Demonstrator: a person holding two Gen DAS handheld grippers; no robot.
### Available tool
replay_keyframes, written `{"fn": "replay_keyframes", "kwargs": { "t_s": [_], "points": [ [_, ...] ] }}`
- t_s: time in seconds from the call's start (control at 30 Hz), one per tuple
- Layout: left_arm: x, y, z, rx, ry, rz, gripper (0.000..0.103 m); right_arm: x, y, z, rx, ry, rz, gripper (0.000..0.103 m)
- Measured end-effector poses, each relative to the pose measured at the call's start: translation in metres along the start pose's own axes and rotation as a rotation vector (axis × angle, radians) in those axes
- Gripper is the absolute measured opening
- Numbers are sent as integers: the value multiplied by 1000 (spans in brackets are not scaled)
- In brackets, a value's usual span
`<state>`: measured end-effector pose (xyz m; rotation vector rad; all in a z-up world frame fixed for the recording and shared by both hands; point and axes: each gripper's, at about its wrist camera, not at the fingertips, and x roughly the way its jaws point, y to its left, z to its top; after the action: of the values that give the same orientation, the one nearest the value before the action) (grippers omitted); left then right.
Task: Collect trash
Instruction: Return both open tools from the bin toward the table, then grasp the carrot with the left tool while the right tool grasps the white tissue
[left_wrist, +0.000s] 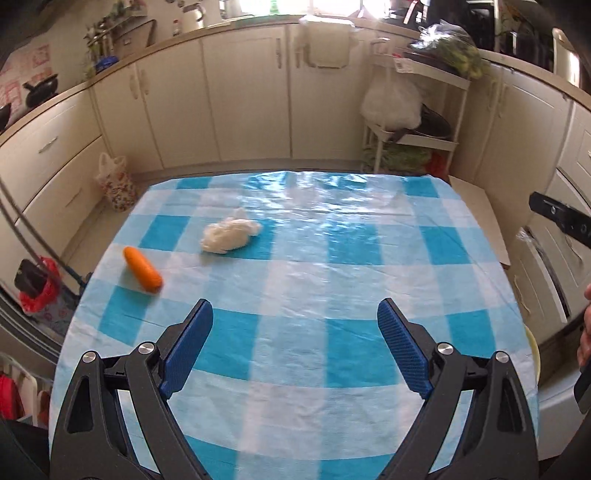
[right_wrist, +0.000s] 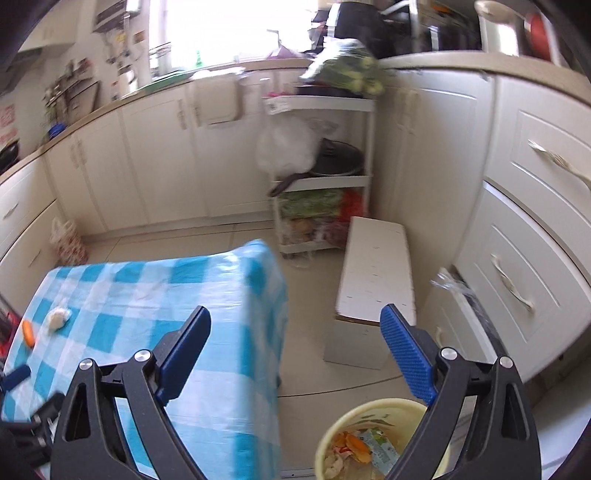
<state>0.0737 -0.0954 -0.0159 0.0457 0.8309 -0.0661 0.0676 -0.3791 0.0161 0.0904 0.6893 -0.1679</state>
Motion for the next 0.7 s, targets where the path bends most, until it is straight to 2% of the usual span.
{"fn": "replay_keyframes", "kwargs": {
  "t_s": [0.17,0.27,0.4,0.53,0.6,0.7],
  "points": [
    [6,74,6,-138,9,33,87,6,66,-2,-107,24,140,89],
    [7,104,10,-196,1,43,87,17,113,-8,-182,53,197,89],
    [7,131,15,-256,-8,50,87,36,178,-15,-296,93,262,89],
    [14,161,13,-335,11,47,87,54,237,-13,-355,121,323,89],
    [17,170,10,-355,18,51,87,62,258,-13,-392,135,343,89],
    [22,179,9,-373,30,52,87,75,282,-12,-424,166,369,83]
  ]
}}
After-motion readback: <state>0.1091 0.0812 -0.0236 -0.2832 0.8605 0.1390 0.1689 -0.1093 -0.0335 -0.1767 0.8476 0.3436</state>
